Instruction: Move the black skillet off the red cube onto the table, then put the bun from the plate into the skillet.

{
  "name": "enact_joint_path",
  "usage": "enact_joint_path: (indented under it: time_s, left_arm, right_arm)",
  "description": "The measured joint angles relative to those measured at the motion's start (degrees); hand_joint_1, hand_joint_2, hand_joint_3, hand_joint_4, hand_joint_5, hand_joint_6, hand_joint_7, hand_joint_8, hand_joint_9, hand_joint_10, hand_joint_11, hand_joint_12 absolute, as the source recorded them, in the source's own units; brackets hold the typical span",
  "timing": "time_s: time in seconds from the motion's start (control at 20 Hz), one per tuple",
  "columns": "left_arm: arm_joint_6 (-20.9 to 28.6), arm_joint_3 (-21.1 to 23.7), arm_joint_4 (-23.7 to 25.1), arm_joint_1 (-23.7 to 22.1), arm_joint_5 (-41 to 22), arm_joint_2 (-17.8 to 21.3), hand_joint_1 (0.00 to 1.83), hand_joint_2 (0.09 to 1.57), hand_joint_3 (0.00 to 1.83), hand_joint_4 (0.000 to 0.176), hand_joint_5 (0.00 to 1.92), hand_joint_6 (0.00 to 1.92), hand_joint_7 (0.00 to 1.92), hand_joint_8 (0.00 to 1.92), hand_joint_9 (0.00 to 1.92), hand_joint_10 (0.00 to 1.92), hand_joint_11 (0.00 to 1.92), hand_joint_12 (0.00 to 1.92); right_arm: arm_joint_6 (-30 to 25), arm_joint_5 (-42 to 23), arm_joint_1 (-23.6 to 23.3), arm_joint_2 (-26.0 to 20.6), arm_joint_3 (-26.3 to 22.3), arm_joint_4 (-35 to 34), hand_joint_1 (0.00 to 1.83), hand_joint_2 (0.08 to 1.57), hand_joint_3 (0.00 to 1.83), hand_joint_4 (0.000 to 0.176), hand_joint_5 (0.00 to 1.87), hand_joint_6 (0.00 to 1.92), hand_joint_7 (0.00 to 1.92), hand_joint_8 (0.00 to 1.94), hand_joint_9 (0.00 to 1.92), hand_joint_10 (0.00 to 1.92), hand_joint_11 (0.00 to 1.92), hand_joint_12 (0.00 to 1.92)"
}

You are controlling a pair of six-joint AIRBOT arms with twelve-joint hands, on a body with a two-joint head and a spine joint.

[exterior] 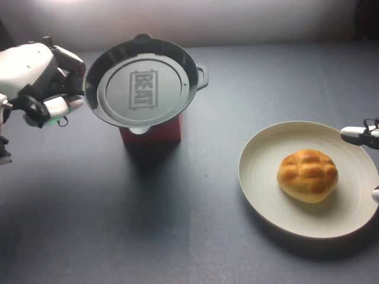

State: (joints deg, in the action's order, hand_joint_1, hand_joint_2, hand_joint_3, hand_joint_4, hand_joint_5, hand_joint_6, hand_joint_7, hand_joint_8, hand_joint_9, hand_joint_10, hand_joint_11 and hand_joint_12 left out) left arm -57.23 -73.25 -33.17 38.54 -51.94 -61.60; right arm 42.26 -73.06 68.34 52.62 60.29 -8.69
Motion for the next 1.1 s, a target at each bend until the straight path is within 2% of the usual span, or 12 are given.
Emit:
enact_joint_path:
  time_s: [0.1, 0.15, 0.2, 0.4, 0.45, 0.55, 0.6, 0.9, 0.95, 1.0, 1.05, 1.1]
  left_arm:
    - [0.6, 1.5, 0.7, 1.2, -3.4, 1.1, 1.28, 1.27, 0.0, 0.094, 1.14, 1.92, 1.34, 1.92, 1.51, 1.92, 1.54, 1.92]
    - [0.8, 3.2, 1.3, 2.0, -5.9, 2.0, 1.23, 1.27, 0.0, 0.094, 1.08, 1.92, 1.35, 1.92, 1.52, 1.92, 1.59, 1.92]
    - [0.9, 4.7, 2.3, 2.8, -8.0, 2.9, 1.33, 1.27, 0.0, 0.099, 1.09, 1.92, 1.38, 1.92, 1.58, 1.92, 1.65, 1.92]
    - [1.2, 9.3, 8.1, 5.0, -12.0, 5.1, 1.27, 1.27, 0.0, 0.102, 1.15, 1.92, 1.42, 1.92, 1.58, 1.92, 1.65, 1.92]
    - [1.2, 10.8, 10.3, 6.0, -12.3, 5.9, 1.26, 1.26, 0.0, 0.099, 1.13, 1.92, 1.37, 1.92, 1.56, 1.92, 1.63, 1.92]
    - [1.4, 12.2, 12.0, 7.3, -12.8, 6.5, 1.24, 1.24, 0.0, 0.098, 1.15, 1.92, 1.35, 1.92, 1.53, 1.92, 1.59, 1.92]
    - [1.4, 13.0, 12.5, 8.2, -12.8, 6.8, 1.35, 1.23, 0.0, 0.0, 1.26, 1.92, 1.43, 1.92, 1.57, 1.92, 1.61, 1.92]
    - [-0.4, 12.4, 10.3, 11.1, -6.4, 6.1, 1.3, 1.27, 0.0, 0.0, 1.14, 1.92, 1.37, 1.92, 1.52, 1.92, 1.57, 1.92]
    - [-1.9, 12.2, 9.0, 11.3, -4.8, 5.8, 1.24, 1.24, 0.0, 0.0, 1.0, 1.92, 1.24, 1.92, 1.45, 1.92, 1.5, 1.92]
    - [-3.2, 12.0, 8.7, 11.3, -3.7, 5.4, 1.24, 1.24, 0.0, 0.0, 1.0, 1.92, 1.24, 1.92, 1.45, 1.92, 1.5, 1.92]
    - [-3.4, 11.6, 8.5, 11.3, -2.4, 4.8, 1.25, 1.2, 0.0, 0.06, 0.99, 1.92, 1.19, 1.92, 1.42, 1.92, 1.48, 1.92]
    - [-3.7, 11.3, 8.3, 11.3, -0.9, 4.1, 1.23, 1.13, 0.0, 0.092, 0.98, 1.92, 1.08, 1.92, 1.27, 1.92, 1.33, 1.92]
  right_arm:
    - [0.0, 0.1, 0.0, 0.0, 0.0, 0.0, 0.49, 1.3, 0.01, 0.034, 0.36, 0.0, 0.49, 0.0, 0.52, 0.0, 0.54, 0.06]
    - [0.0, 0.1, 0.0, 0.0, 0.0, 0.0, 0.47, 1.3, 0.01, 0.027, 0.36, 0.0, 0.5, 0.0, 0.53, 0.0, 0.55, 0.06]
    - [0.0, 0.0, 0.1, 0.0, 0.0, 0.0, 0.46, 1.3, 0.0, 0.022, 0.37, 0.0, 0.51, 0.0, 0.53, 0.0, 0.55, 0.07]
    - [0.0, 0.2, 0.1, 0.1, 0.0, 0.0, 0.46, 1.31, 0.01, 0.016, 0.36, 0.0, 0.49, 0.0, 0.5, 0.0, 0.52, 0.06]
    - [-0.1, 0.3, 0.1, 0.2, 0.0, 0.0, 0.45, 1.31, 0.0, 0.008, 0.37, 0.0, 0.49, 0.0, 0.5, 0.0, 0.52, 0.06]
    - [-0.1, 0.3, 0.1, 0.2, 0.0, 0.0, 0.48, 1.31, 0.0, 0.016, 0.37, 0.0, 0.5, 0.01, 0.5, 0.0, 0.52, 0.06]
    - [-0.1, 0.3, 0.1, 0.2, 0.0, 0.0, 0.48, 1.32, 0.0, 0.021, 0.37, 0.0, 0.51, 0.01, 0.5, 0.0, 0.52, 0.06]
    - [-0.1, 0.6, 0.1, 0.3, 0.1, -0.1, 0.53, 1.32, 0.0, 0.015, 0.36, 0.0, 0.52, 0.0, 0.49, 0.0, 0.48, 0.06]
    - [-0.1, 0.6, 0.1, 0.3, 0.1, 0.0, 0.53, 1.32, 0.0, 0.009, 0.37, 0.0, 0.5, 0.0, 0.5, 0.0, 0.49, 0.06]
    - [-0.1, 0.6, 0.1, 0.3, 0.1, 0.0, 0.53, 1.32, 0.0, 0.009, 0.37, 0.0, 0.5, 0.0, 0.5, 0.0, 0.49, 0.06]
    - [-0.1, 0.5, 0.1, 0.4, 0.1, -0.1, 0.53, 1.31, 0.0, 0.003, 0.37, 0.0, 0.5, 0.0, 0.51, 0.01, 0.5, 0.07]
    - [-0.1, 0.6, 0.1, 0.4, 0.1, 0.0, 0.5, 1.32, 0.0, 0.0, 0.36, 0.0, 0.49, 0.0, 0.51, 0.0, 0.51, 0.07]
